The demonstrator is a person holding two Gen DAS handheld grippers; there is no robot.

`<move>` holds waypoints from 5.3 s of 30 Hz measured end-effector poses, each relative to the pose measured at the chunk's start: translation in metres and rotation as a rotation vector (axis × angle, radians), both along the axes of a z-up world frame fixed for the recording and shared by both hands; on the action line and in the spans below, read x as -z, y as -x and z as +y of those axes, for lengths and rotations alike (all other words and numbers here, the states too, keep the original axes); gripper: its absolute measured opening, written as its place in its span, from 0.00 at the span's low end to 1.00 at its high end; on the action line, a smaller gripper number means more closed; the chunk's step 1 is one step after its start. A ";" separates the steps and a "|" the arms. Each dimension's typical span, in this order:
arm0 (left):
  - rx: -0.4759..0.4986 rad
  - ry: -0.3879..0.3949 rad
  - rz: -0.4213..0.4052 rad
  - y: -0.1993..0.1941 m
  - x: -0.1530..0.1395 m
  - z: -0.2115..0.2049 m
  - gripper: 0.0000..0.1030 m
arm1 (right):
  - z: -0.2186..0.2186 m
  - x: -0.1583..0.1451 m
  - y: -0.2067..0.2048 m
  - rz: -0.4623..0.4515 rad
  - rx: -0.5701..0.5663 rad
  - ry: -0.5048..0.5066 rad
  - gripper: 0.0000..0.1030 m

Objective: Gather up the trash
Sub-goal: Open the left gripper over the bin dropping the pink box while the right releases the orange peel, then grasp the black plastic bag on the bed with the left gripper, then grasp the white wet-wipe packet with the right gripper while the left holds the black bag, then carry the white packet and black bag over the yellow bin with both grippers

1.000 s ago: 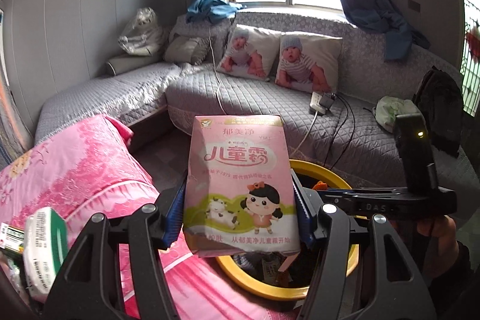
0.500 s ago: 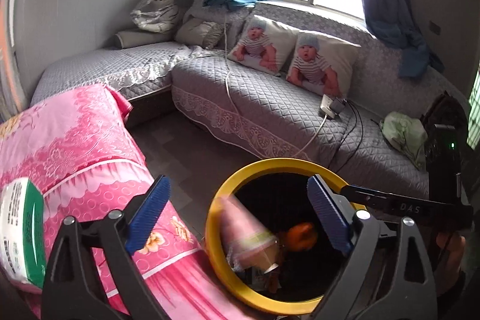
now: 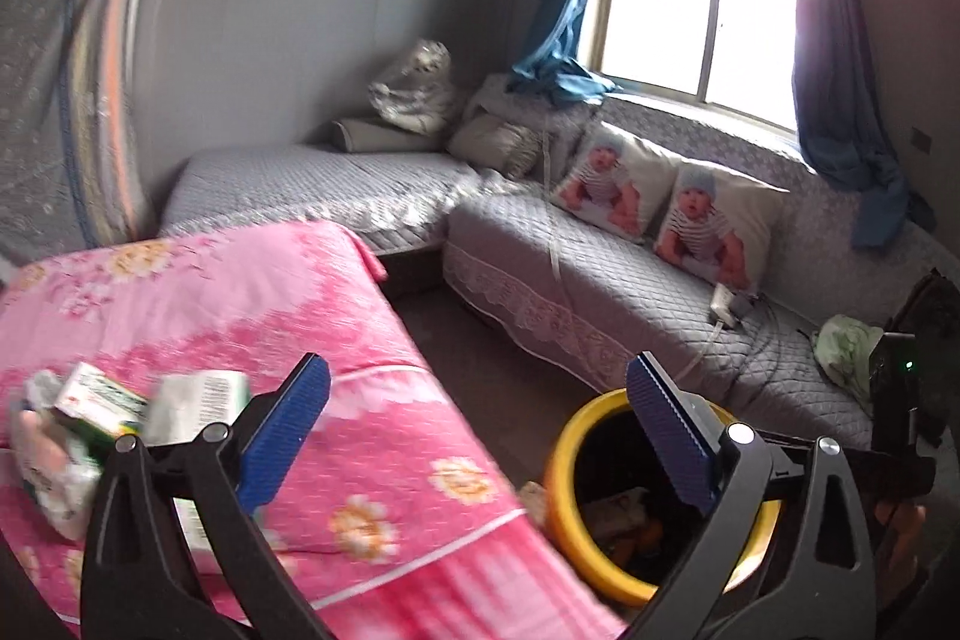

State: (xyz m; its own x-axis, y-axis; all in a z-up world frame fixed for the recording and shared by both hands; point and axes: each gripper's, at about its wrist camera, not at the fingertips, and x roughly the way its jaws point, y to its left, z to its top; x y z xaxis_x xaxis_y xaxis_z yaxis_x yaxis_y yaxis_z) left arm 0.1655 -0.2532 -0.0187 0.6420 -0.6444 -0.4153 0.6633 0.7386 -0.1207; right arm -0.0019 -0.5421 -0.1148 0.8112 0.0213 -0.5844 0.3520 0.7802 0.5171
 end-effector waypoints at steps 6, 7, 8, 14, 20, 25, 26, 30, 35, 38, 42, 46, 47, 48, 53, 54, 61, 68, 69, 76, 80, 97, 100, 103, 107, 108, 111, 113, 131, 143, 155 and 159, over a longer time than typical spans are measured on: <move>-0.174 -0.049 -0.084 -0.006 0.003 0.091 0.92 | 0.043 -0.010 -0.038 0.001 -0.156 0.031 0.70; -0.193 -0.060 -0.085 -0.006 0.007 0.106 0.92 | 0.051 -0.011 -0.045 0.004 -0.182 0.037 0.70; -0.212 -0.073 -0.076 -0.007 0.012 0.123 0.92 | 0.059 -0.012 -0.052 0.007 -0.207 0.043 0.70; -0.288 -0.154 0.023 -0.014 0.058 0.187 0.91 | 0.106 -0.013 -0.086 0.028 -0.327 0.054 0.70; -0.271 -0.168 0.143 -0.035 0.093 0.199 0.91 | 0.136 -0.011 -0.100 0.050 -0.383 0.072 0.70; -0.279 -0.195 0.222 -0.055 0.112 0.197 0.70 | 0.148 -0.013 -0.107 0.065 -0.412 0.097 0.70; -0.282 -0.196 0.239 -0.060 0.116 0.197 0.70 | 0.148 -0.014 -0.107 0.065 -0.415 0.101 0.70; -0.268 -0.220 0.270 -0.068 0.125 0.191 0.67 | 0.148 -0.013 -0.108 0.068 -0.416 0.096 0.70; -0.257 -0.279 0.279 -0.073 0.131 0.180 0.53 | 0.147 -0.012 -0.109 0.072 -0.416 0.096 0.70; -0.251 -0.265 0.328 -0.081 0.135 0.183 0.27 | 0.150 -0.012 -0.110 0.069 -0.426 0.088 0.70; -0.246 -0.254 0.313 -0.075 0.131 0.185 0.13 | 0.159 -0.018 -0.116 0.056 -0.470 0.049 0.71; -0.234 -0.202 0.299 -0.058 0.119 0.194 0.10 | 0.178 -0.028 -0.129 0.035 -0.546 0.002 0.79; -0.230 -0.181 0.285 -0.051 0.114 0.199 0.10 | 0.186 -0.030 -0.132 0.039 -0.569 0.007 0.80; -0.230 -0.160 0.271 -0.044 0.109 0.204 0.10 | 0.194 -0.032 -0.136 0.044 -0.592 0.013 0.80; -0.265 -0.079 0.203 -0.012 0.093 0.236 0.10 | 0.233 -0.028 -0.168 0.144 -0.654 0.025 0.84; -0.267 -0.067 0.202 -0.008 0.092 0.241 0.10 | 0.239 -0.026 -0.173 0.165 -0.657 0.036 0.84; -0.277 -0.018 0.186 0.015 0.087 0.260 0.10 | 0.265 -0.018 -0.232 0.302 -0.625 0.030 0.91; -0.263 0.024 0.164 0.021 0.082 0.273 0.10 | 0.280 -0.004 -0.285 0.470 -0.606 -0.008 0.91; -0.262 0.028 0.161 0.022 0.082 0.274 0.10 | 0.284 -0.004 -0.289 0.487 -0.606 0.003 0.91; -0.264 0.052 0.152 0.025 0.082 0.280 0.10 | 0.315 -0.001 -0.317 0.583 -0.569 0.195 0.92; -0.273 0.061 0.142 0.027 0.081 0.285 0.10 | 0.332 0.012 -0.331 0.637 -0.560 0.312 0.92; -0.314 0.035 0.078 0.032 0.050 0.271 0.10 | 0.290 -0.018 -0.254 0.404 -0.691 0.107 0.78; -0.303 0.039 0.062 0.032 0.036 0.258 0.10 | 0.279 -0.034 -0.228 0.325 -0.722 0.054 0.78; -0.285 0.044 0.046 0.033 0.023 0.243 0.10 | 0.267 -0.040 -0.207 0.276 -0.729 -0.022 0.78; -0.240 0.044 0.027 0.036 0.009 0.221 0.10 | 0.245 -0.046 -0.179 0.228 -0.715 -0.083 0.78; -0.224 0.041 0.022 0.037 0.006 0.214 0.10 | 0.238 -0.046 -0.172 0.217 -0.706 -0.099 0.78; -0.186 0.033 0.011 0.040 -0.001 0.198 0.10 | 0.216 -0.046 -0.156 0.186 -0.677 -0.138 0.78; -0.157 0.027 0.003 0.043 -0.005 0.185 0.10 | 0.204 -0.047 -0.145 0.166 -0.645 -0.144 0.78; 0.096 -0.025 -0.053 0.067 -0.022 0.069 0.10 | 0.067 -0.045 -0.055 -0.020 -0.317 -0.201 0.78; 0.228 -0.052 -0.080 0.078 -0.021 0.006 0.10 | 0.013 -0.030 -0.015 -0.063 -0.130 -0.186 0.78; 0.289 -0.091 -0.059 0.067 -0.007 -0.035 0.10 | -0.017 -0.004 0.003 -0.043 -0.007 -0.189 0.78; 0.303 -0.097 -0.047 0.064 -0.001 -0.048 0.10 | -0.023 0.007 0.006 -0.026 0.022 -0.199 0.78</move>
